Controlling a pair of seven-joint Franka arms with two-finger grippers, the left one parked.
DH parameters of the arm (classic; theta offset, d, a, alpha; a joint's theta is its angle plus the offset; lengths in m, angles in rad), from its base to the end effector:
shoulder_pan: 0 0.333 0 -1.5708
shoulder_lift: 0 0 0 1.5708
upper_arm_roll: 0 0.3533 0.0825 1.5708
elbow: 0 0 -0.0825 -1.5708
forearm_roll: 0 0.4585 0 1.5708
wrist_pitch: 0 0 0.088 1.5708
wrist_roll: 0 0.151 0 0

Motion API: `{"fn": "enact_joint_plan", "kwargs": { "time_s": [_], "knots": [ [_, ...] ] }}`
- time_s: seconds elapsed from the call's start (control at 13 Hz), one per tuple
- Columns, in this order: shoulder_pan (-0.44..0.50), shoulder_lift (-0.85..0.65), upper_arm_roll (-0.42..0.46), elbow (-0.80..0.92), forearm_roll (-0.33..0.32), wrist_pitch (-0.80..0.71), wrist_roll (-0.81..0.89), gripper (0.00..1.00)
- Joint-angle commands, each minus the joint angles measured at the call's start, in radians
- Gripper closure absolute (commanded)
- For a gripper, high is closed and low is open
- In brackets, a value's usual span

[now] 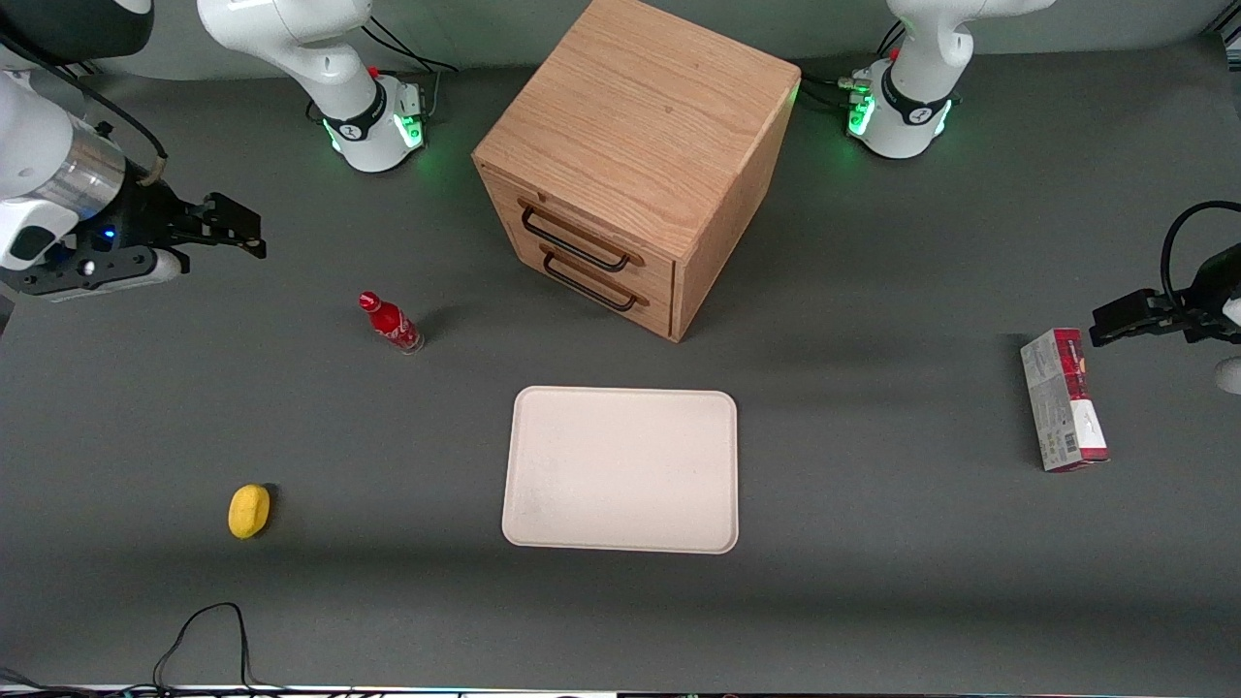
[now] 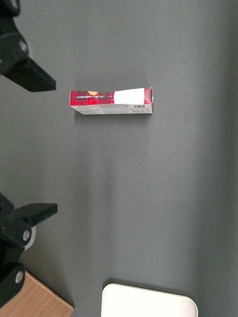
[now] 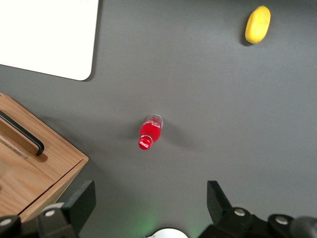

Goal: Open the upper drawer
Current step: 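Move the right gripper toward the upper drawer's black handle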

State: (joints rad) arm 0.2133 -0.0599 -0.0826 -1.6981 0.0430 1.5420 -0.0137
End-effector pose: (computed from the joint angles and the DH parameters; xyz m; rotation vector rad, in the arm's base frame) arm 0.5916 0.0833 0.5833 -3.0876 -0.2226 0.1534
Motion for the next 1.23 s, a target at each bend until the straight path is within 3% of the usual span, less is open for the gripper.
{"fn": "enact_joint_plan", "kwargs": {
  "time_s": [0.0, 0.23, 0.38, 0.85, 1.15],
  "knots": [
    [0.009, 0.072, -0.003, 0.072, 0.020, -0.026, -0.025, 0.00],
    [0.067, 0.121, -0.005, 0.143, 0.028, -0.063, -0.038, 0.00],
    [0.087, 0.161, -0.005, 0.164, 0.095, -0.065, -0.032, 0.00],
    [0.314, 0.302, -0.003, 0.207, 0.120, 0.102, -0.043, 0.00],
    [0.494, 0.382, -0.003, 0.213, 0.120, 0.176, -0.288, 0.00]
  ]
}}
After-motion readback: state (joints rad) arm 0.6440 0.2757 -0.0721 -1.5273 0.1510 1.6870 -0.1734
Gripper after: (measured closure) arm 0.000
